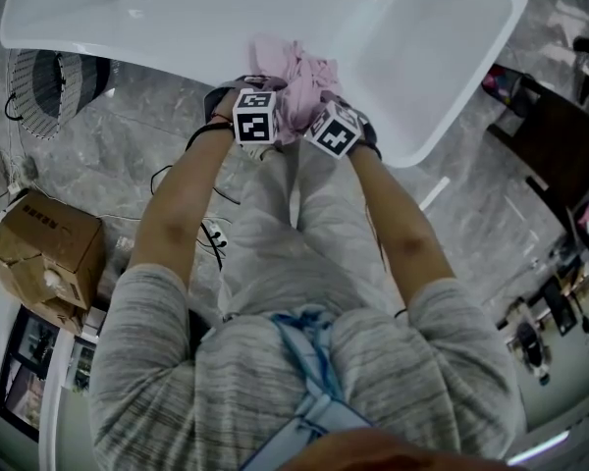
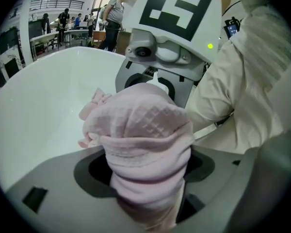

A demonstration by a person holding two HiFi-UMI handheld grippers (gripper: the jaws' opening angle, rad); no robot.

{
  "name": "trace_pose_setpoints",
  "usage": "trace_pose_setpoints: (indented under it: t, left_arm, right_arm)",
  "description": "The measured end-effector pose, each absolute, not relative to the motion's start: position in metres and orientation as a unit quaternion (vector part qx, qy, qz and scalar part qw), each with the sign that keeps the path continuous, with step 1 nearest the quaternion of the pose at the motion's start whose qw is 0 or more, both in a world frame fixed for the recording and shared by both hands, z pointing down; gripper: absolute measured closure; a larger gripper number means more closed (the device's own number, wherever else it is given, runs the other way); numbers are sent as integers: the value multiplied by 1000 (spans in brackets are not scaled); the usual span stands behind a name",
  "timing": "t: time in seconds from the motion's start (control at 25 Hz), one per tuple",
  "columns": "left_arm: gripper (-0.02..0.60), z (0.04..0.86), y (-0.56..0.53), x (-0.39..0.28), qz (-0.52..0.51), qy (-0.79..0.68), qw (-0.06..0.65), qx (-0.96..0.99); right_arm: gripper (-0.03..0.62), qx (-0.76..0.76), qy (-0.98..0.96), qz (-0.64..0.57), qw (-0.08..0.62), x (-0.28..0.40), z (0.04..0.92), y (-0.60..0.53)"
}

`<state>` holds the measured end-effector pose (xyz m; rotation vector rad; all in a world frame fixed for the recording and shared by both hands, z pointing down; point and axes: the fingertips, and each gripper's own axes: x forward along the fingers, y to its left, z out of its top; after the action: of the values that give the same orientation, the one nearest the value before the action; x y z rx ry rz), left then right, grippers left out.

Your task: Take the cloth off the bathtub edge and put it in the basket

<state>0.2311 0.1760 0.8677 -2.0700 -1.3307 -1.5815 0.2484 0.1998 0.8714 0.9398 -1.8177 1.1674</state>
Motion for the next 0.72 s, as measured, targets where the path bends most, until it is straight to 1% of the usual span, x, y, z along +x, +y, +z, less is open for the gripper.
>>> trace_pose_setpoints:
  t: [0.16, 0.32, 0.44, 0.72]
  left_arm:
    - [266, 845, 180, 230, -526, -439, 93, -722]
    - [310, 822, 177, 233, -518, -415, 81, -744]
    - [331, 803, 171, 235, -515, -400, 74, -755]
    - [347, 750, 148, 240, -507, -350, 65, -785]
  right_arm:
    - [362, 376, -721, 444, 375, 247, 849, 202]
    - [416, 391, -725, 428, 371, 250, 824, 198]
    - [448, 401, -728, 419, 365, 253, 803, 191]
    - [470, 409, -742, 384, 367, 259, 750, 166]
